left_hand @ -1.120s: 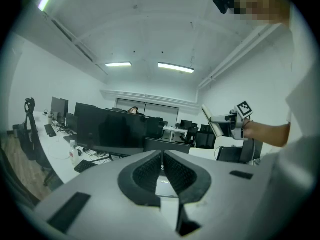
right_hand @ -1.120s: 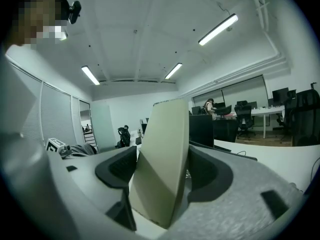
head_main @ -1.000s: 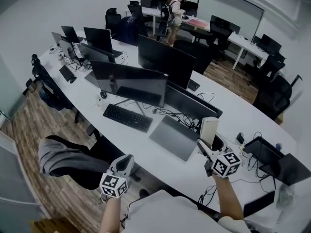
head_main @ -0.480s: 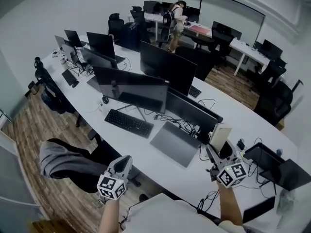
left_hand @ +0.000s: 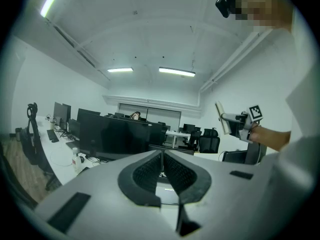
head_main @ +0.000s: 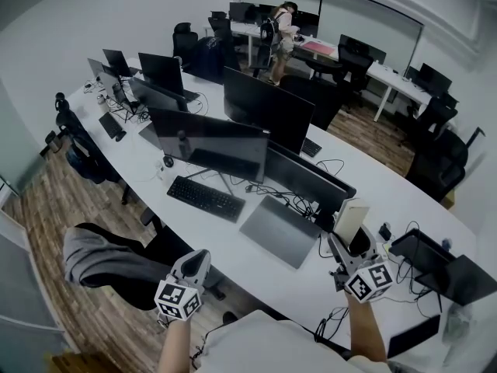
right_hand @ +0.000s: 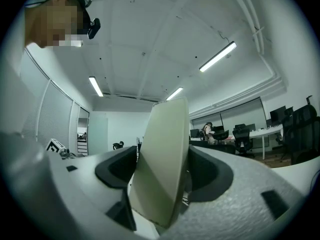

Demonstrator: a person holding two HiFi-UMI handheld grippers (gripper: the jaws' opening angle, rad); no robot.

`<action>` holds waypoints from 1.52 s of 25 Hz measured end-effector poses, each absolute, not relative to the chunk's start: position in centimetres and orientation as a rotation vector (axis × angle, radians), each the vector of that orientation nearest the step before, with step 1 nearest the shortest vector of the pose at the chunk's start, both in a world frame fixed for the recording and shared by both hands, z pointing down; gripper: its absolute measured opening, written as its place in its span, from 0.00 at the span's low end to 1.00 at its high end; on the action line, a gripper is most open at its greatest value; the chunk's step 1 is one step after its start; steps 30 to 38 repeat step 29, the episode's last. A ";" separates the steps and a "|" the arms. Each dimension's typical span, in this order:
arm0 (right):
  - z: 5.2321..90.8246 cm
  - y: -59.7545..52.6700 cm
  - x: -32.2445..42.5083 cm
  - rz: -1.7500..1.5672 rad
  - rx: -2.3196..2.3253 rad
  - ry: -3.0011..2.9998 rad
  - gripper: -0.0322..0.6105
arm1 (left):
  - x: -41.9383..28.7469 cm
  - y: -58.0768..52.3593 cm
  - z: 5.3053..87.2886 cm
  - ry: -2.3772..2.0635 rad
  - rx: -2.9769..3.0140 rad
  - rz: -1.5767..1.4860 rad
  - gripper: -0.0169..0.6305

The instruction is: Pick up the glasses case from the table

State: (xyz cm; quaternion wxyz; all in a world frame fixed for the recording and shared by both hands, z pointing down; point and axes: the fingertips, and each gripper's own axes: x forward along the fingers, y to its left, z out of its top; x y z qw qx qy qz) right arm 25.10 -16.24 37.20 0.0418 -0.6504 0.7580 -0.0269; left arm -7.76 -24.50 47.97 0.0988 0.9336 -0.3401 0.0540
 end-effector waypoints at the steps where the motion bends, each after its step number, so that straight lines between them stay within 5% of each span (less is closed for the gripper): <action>1: 37.2 -16.2 25.1 -0.080 -1.991 2.321 0.54 | -7.8 -24.5 48.0 -1.007 2.761 0.159 0.05; 38: 36.7 -15.8 24.1 -0.077 -1.952 2.345 0.54 | -8.2 -23.7 48.0 -1.024 2.755 0.172 0.05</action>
